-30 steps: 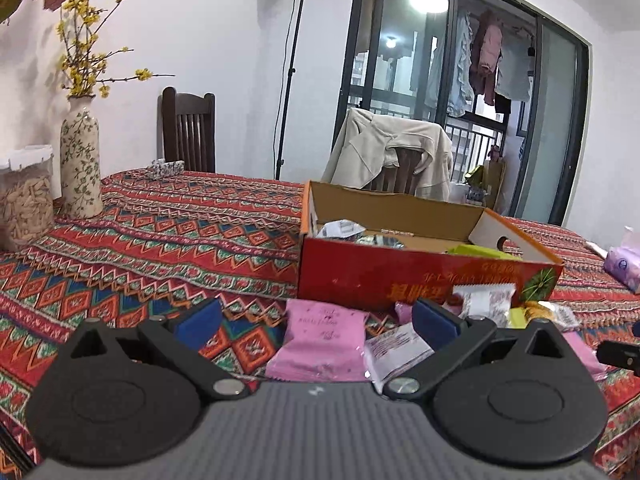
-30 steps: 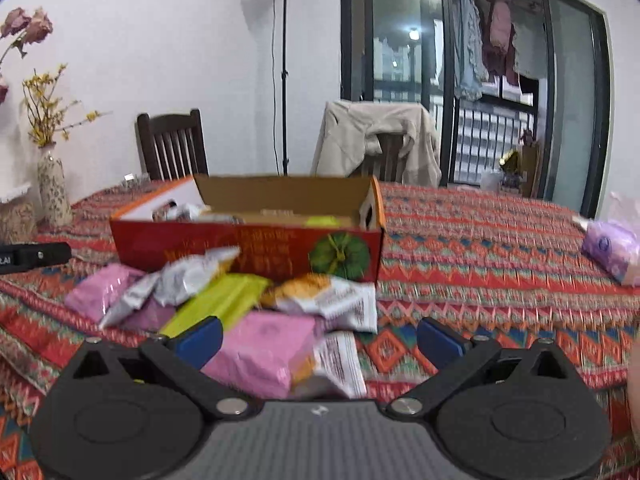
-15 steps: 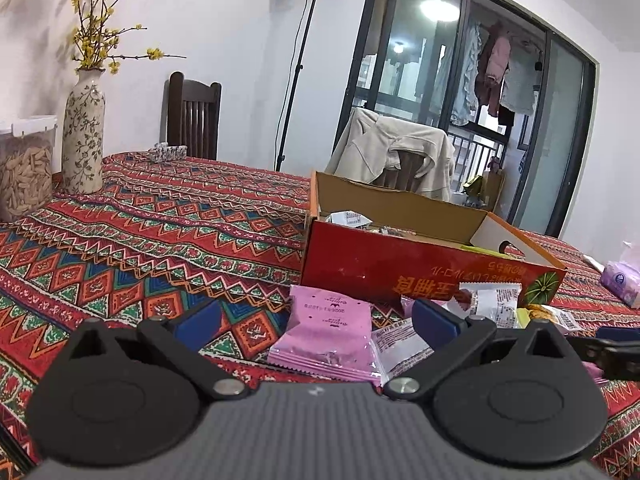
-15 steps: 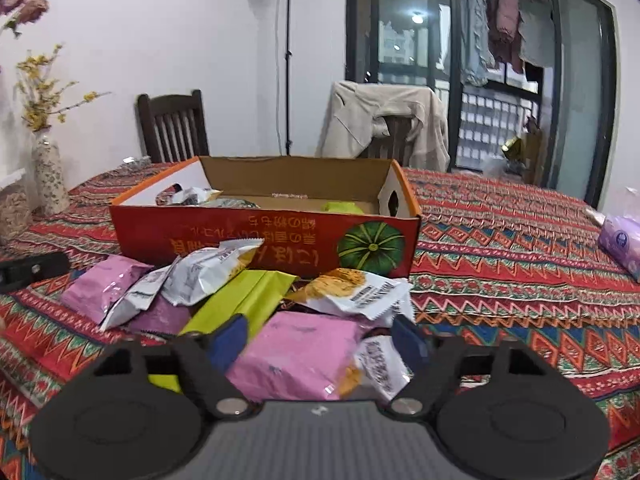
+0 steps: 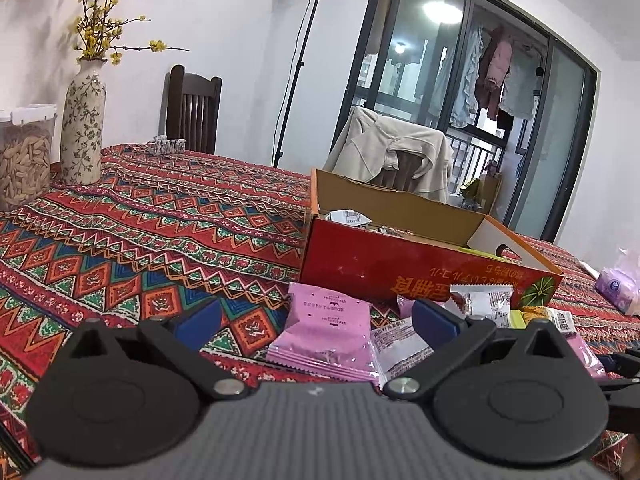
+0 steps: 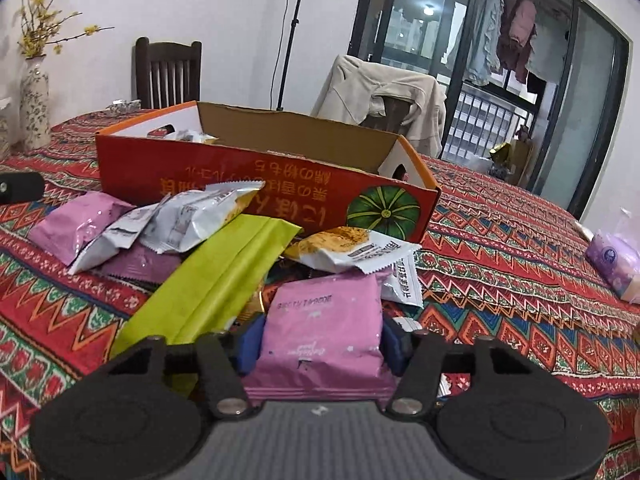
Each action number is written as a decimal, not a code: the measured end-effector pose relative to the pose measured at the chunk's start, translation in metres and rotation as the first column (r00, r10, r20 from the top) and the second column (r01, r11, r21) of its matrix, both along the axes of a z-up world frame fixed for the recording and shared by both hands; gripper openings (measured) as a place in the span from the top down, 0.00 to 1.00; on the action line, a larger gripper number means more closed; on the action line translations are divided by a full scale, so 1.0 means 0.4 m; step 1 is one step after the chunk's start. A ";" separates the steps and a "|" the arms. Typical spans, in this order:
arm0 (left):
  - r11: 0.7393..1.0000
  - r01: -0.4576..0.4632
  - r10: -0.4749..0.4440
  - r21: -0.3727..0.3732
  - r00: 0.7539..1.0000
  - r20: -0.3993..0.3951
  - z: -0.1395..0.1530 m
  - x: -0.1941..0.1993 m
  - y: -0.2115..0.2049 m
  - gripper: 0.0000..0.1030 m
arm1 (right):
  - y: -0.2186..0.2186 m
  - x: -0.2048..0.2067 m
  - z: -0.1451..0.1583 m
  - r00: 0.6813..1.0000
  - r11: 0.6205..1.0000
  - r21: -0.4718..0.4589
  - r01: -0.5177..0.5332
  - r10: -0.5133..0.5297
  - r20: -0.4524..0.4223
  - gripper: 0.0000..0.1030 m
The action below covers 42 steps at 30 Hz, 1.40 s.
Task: Organize snacks
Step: 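Grasp a pink snack packet with the right gripper, then grasp another pink packet with the left gripper while the right gripper holds its packet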
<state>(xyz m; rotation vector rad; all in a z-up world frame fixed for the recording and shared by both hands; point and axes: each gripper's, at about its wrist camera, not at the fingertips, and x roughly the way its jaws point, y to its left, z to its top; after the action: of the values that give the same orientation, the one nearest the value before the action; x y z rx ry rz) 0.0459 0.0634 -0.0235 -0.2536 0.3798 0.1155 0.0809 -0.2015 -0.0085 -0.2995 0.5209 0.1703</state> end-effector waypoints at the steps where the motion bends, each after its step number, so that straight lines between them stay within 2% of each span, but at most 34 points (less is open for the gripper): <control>1: 1.000 -0.001 0.001 -0.001 1.000 0.001 0.000 -0.001 0.000 0.00 | -0.004 -0.004 0.000 1.000 1.000 0.011 -0.004 0.004 0.005 0.45; 7: 1.000 -0.017 0.017 0.005 1.000 -0.019 -0.001 0.002 -0.002 0.00 | -0.054 -0.038 0.027 0.998 0.995 0.098 0.009 -0.015 0.067 0.45; 15: 1.000 -0.006 0.009 0.018 0.983 -0.181 0.013 0.069 -0.003 0.00 | -0.129 -0.064 0.086 0.983 0.984 0.178 0.034 -0.065 0.173 0.45; 18: 0.998 0.005 0.010 0.057 0.969 -0.248 0.025 0.114 -0.003 0.00 | -0.144 -0.058 0.090 0.982 0.979 0.200 0.041 -0.077 0.175 0.45; 22: 0.995 0.045 -0.018 0.085 0.956 -0.294 0.028 0.162 -0.014 0.00 | -0.153 -0.058 0.090 0.982 0.975 0.218 0.039 -0.078 0.171 0.45; 29: 0.992 0.023 0.026 0.123 0.925 -0.380 -0.022 0.222 -0.036 0.00 | -0.153 -0.054 0.082 0.984 0.972 0.232 0.029 -0.068 0.163 0.45; 39: 0.989 0.003 0.056 0.149 0.921 -0.385 -0.039 0.228 -0.041 0.00 | -0.153 -0.052 0.074 0.986 0.969 0.246 0.018 -0.058 0.156 0.45; 42: 0.988 0.028 0.034 0.149 0.919 -0.393 -0.037 0.234 -0.039 0.00 | -0.152 -0.053 0.070 0.987 0.969 0.247 0.014 -0.053 0.152 0.45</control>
<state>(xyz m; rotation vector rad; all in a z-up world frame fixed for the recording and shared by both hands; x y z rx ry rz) 0.1395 0.0478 -0.0381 -0.0768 0.7699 0.1992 0.0598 -0.2622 0.0194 -0.0614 0.3432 0.1743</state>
